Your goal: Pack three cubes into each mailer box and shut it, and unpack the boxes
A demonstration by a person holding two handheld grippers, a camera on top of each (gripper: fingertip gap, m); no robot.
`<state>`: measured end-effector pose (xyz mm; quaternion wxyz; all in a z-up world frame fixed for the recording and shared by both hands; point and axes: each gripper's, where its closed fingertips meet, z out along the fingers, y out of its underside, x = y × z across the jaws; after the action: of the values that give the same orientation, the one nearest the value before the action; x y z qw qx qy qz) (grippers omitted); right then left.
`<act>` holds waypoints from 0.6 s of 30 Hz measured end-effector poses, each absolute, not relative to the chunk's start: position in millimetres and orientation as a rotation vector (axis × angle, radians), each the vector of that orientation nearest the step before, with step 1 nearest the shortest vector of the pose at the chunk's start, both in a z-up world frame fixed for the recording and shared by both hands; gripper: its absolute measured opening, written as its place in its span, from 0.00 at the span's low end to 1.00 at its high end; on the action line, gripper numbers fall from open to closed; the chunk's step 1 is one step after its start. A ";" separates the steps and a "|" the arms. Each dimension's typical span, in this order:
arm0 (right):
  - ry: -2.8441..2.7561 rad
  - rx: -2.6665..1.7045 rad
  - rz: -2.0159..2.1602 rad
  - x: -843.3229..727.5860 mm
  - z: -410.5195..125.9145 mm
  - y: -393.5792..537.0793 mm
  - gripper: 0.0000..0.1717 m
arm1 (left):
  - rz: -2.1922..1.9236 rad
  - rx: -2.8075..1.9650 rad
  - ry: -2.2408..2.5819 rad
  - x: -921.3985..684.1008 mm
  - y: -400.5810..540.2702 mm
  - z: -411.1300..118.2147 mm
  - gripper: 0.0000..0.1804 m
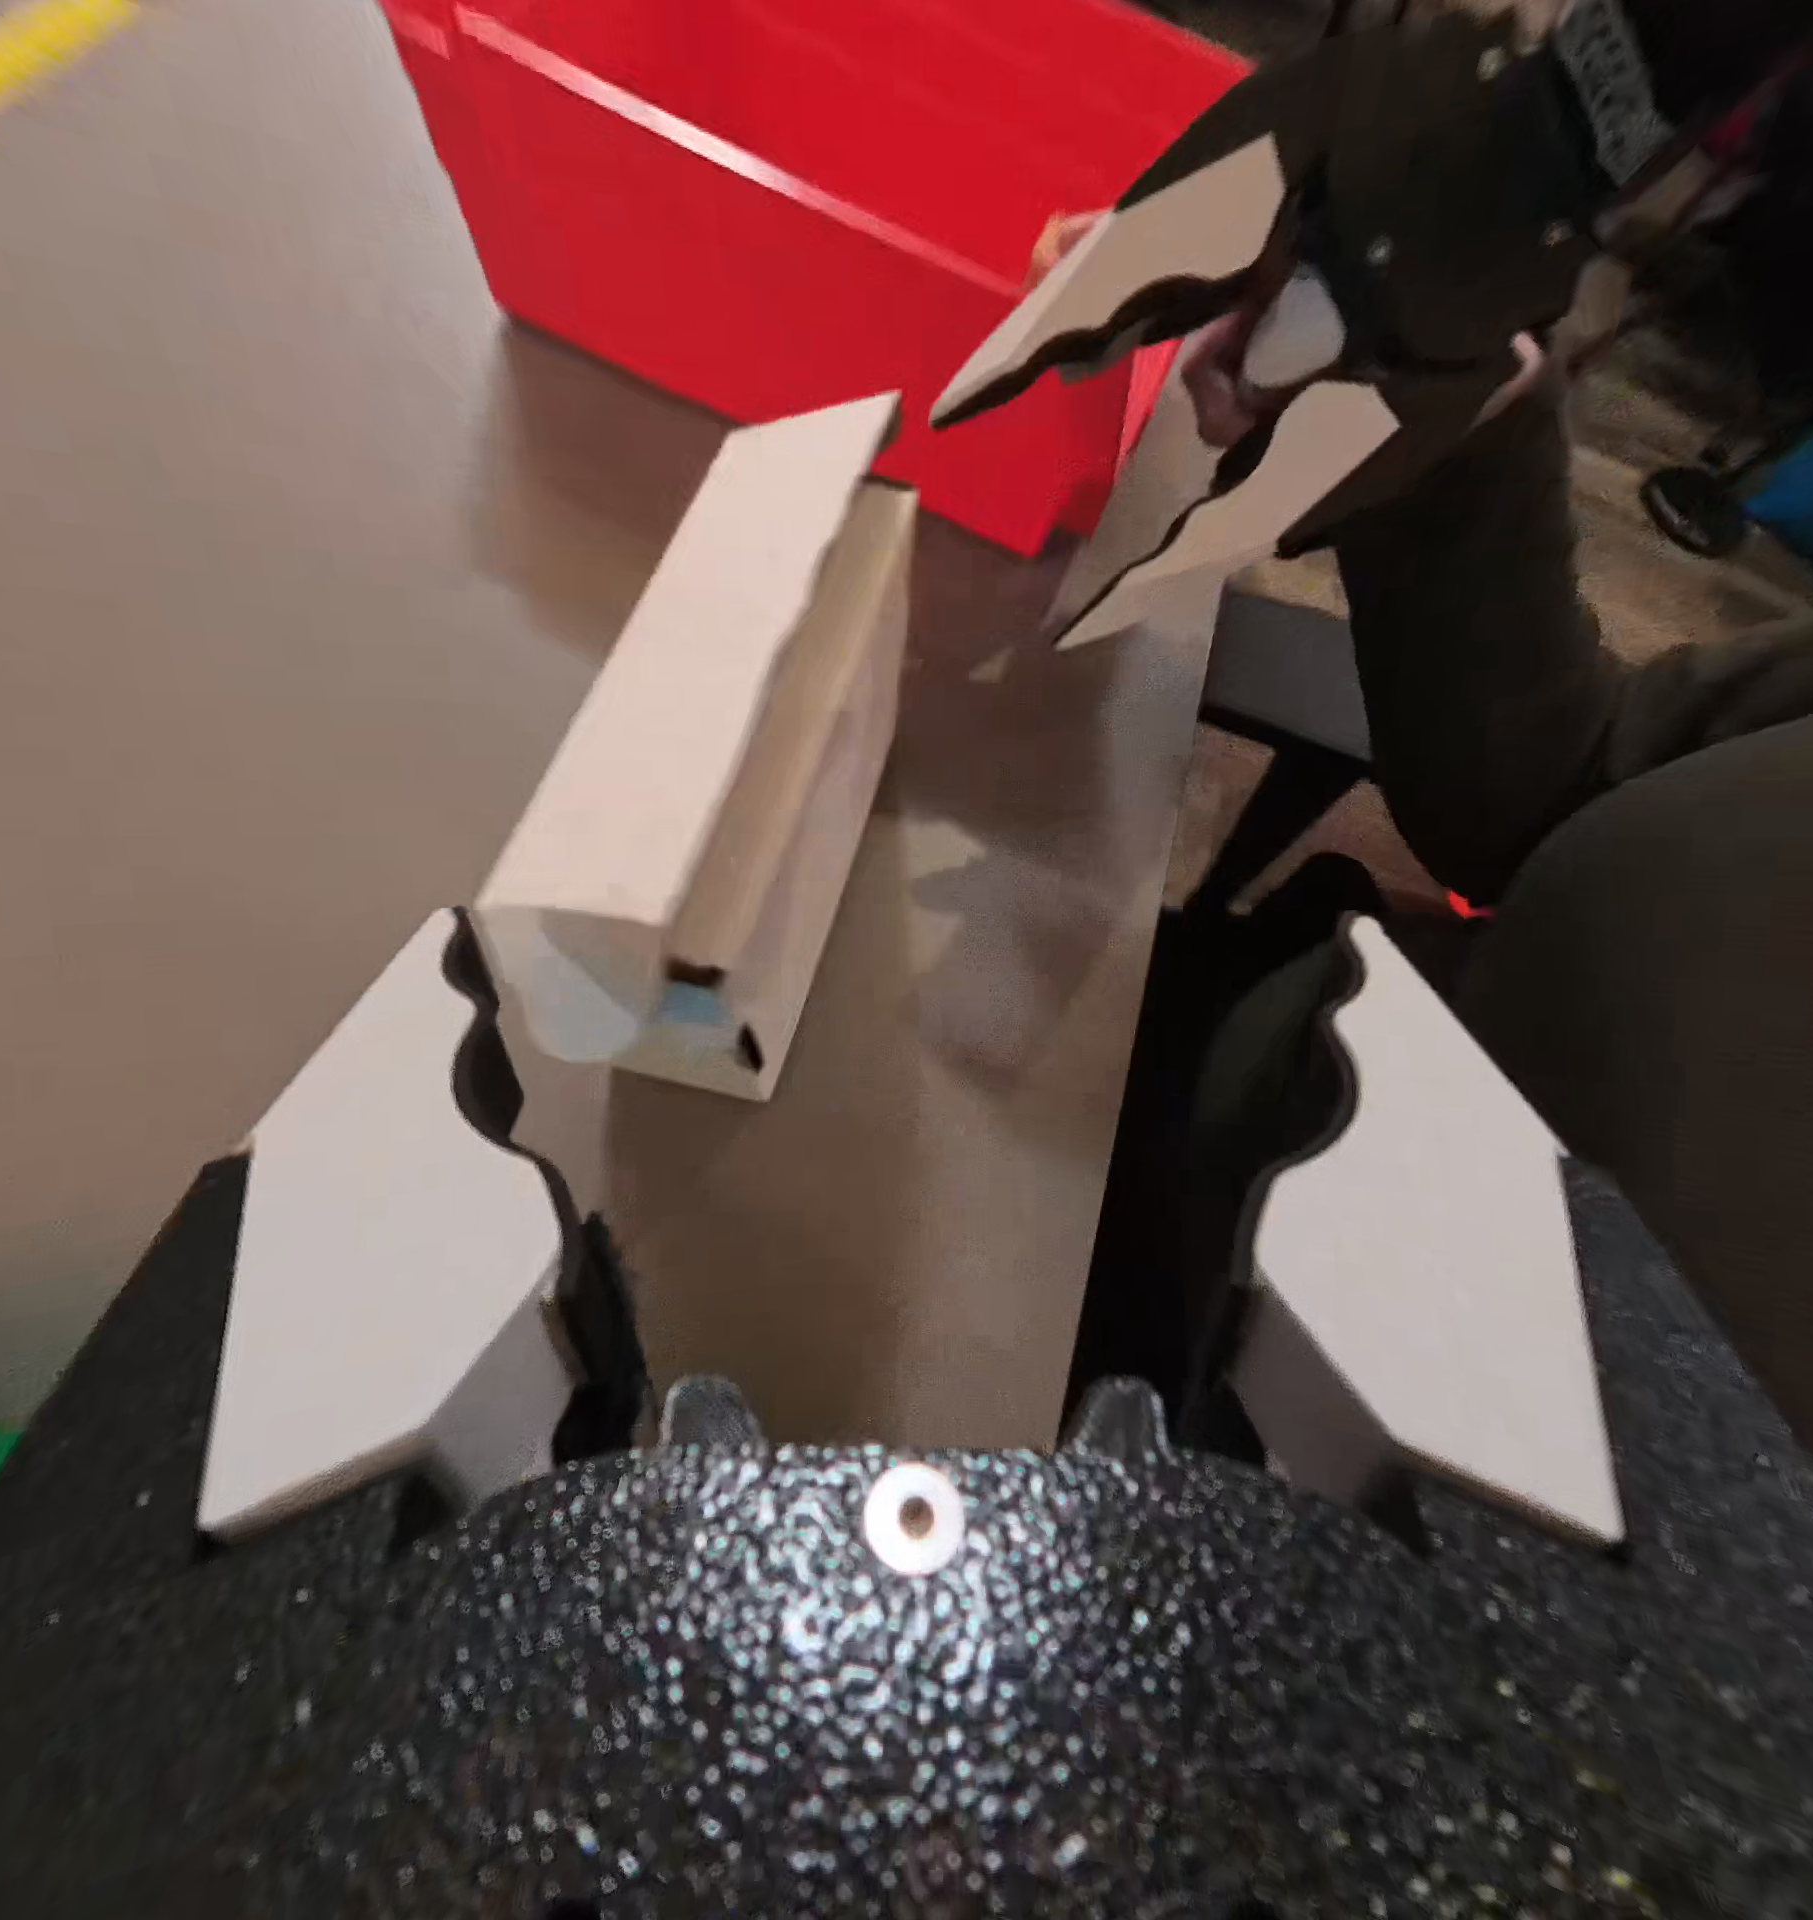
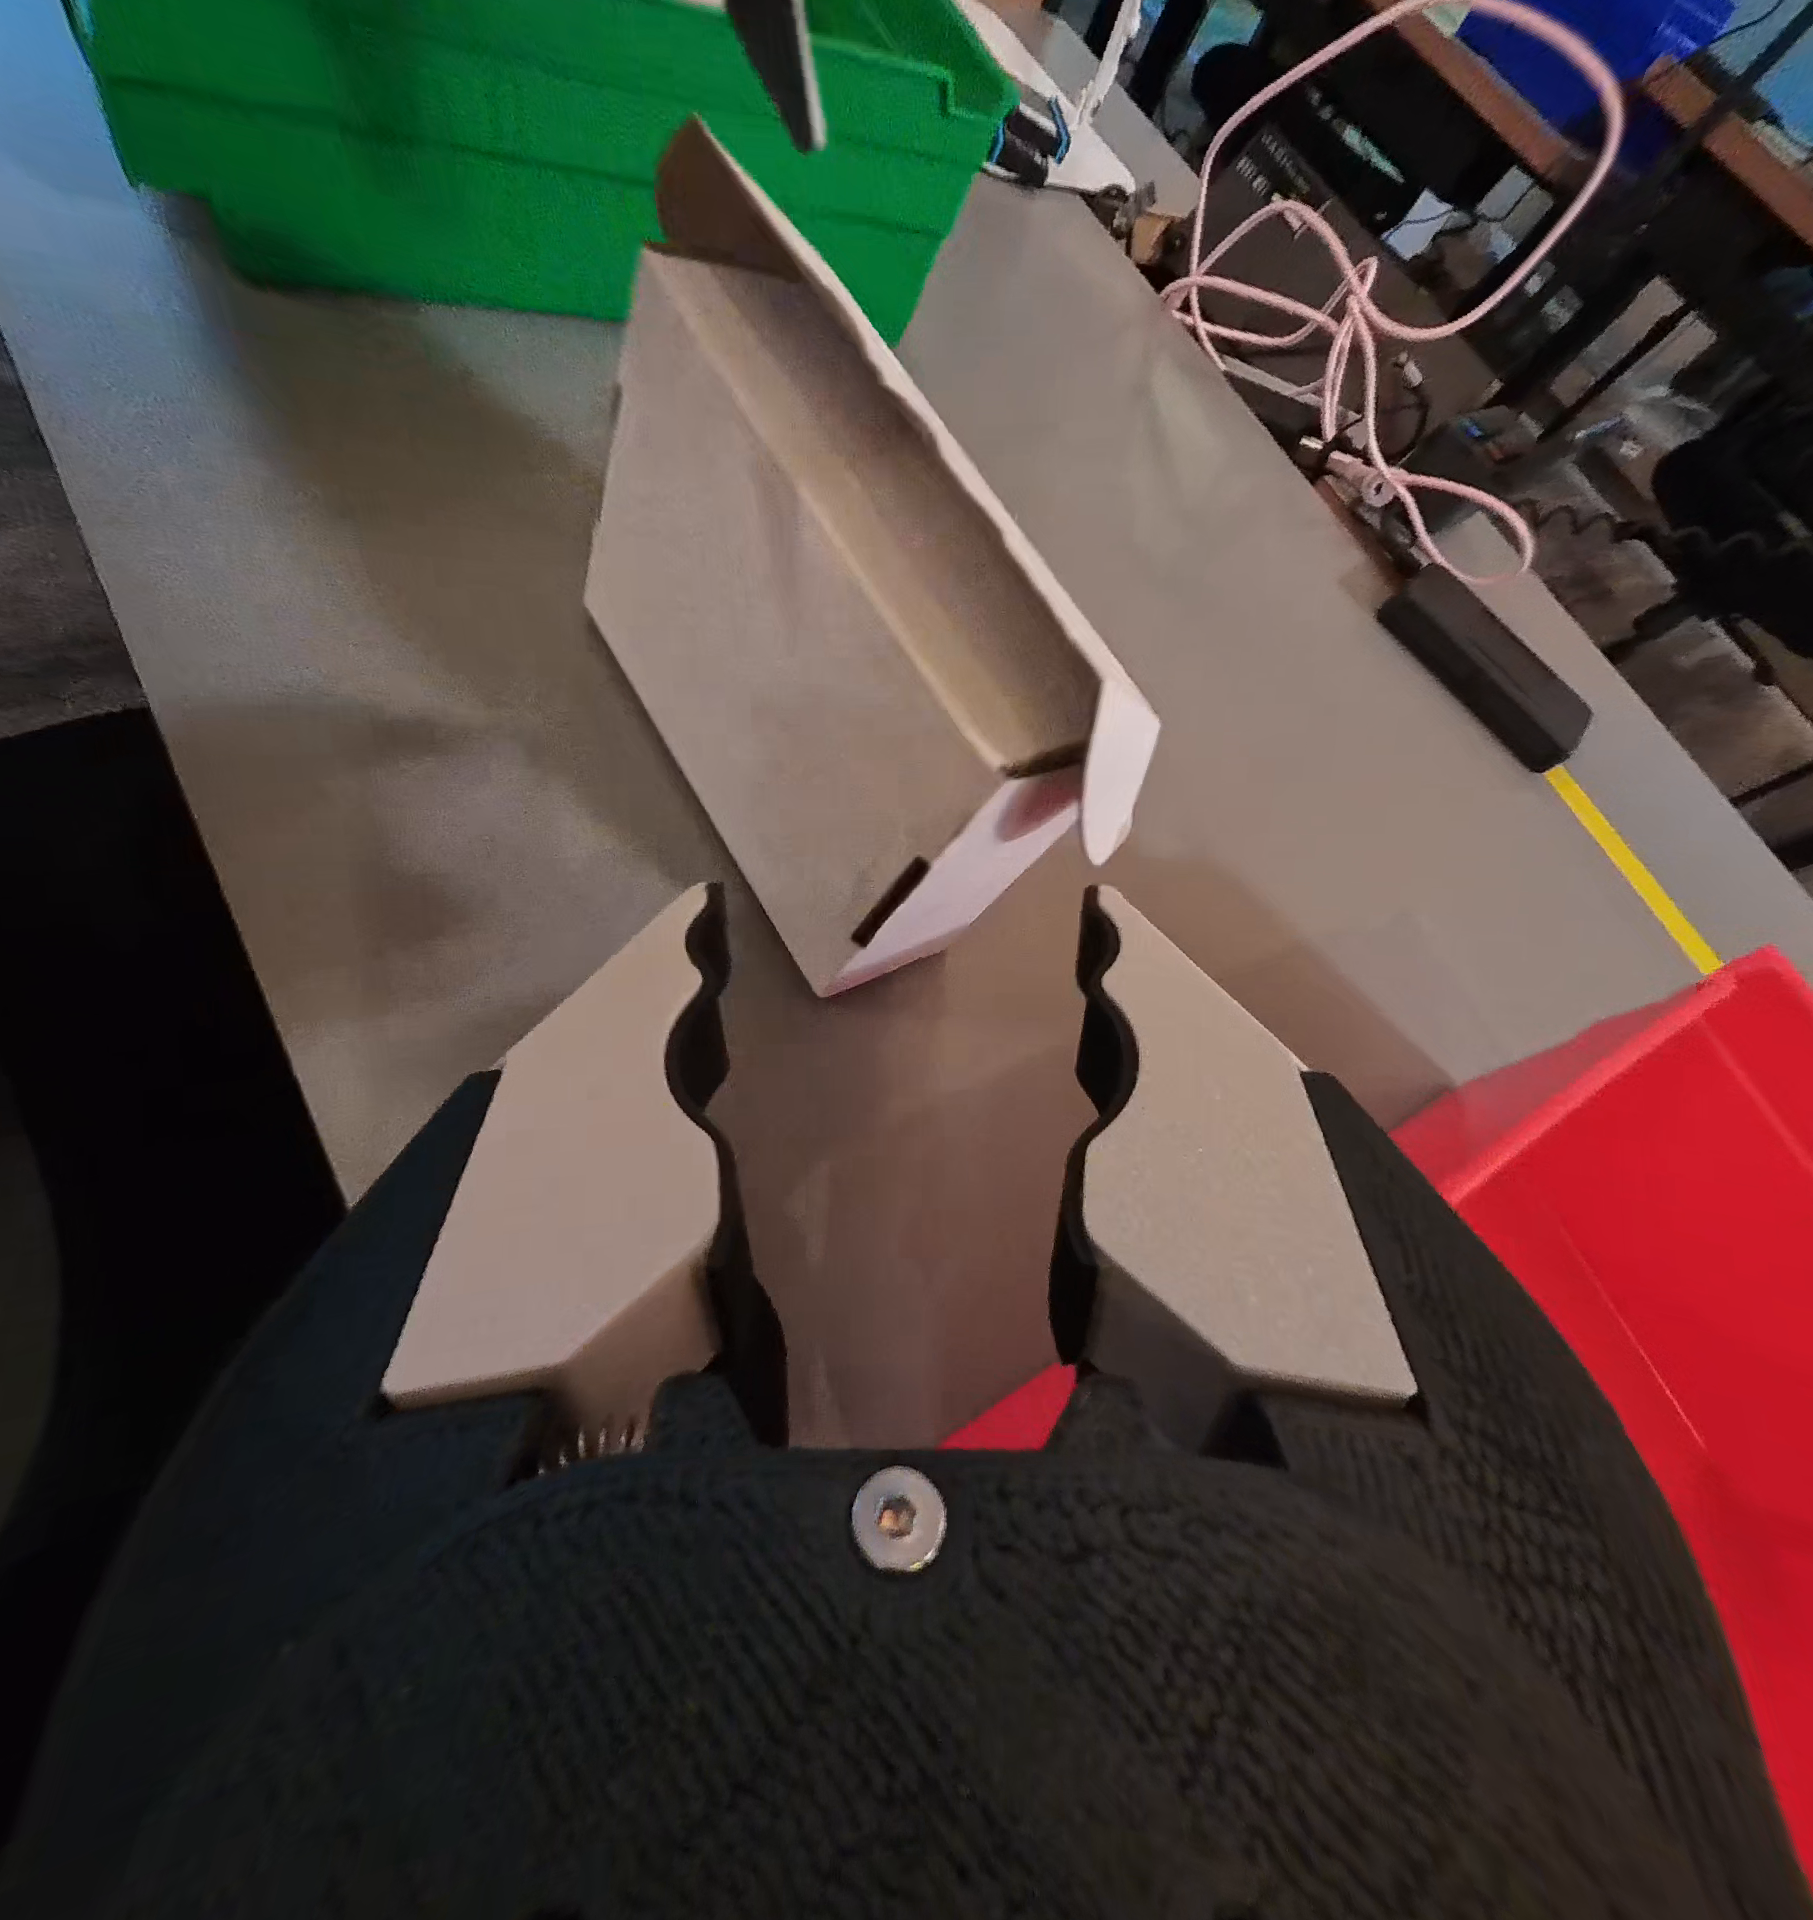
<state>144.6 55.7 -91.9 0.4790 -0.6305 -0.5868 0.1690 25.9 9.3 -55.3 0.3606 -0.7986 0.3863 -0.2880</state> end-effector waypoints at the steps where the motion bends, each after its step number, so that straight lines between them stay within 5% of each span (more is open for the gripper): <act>1: -1.419 -1.527 0.414 146.4 -87.7 55.0 0.37 | -0.731 -2.010 0.959 25.9 4.6 -51.3 0.81; 11: -1.312 -1.489 0.447 138.6 -66.7 58.5 0.21 | -0.535 -1.877 0.746 7.0 3.2 -67.8 0.32; 18: -1.281 -1.517 0.417 138.9 -68.9 71.2 0.12 | -0.334 -1.950 0.728 -4.5 12.3 -90.2 0.34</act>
<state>138.9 71.2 -68.9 0.5282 -0.6350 -0.5361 0.1745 -4.5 12.3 -90.2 0.4941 -0.8042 0.3004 -0.1377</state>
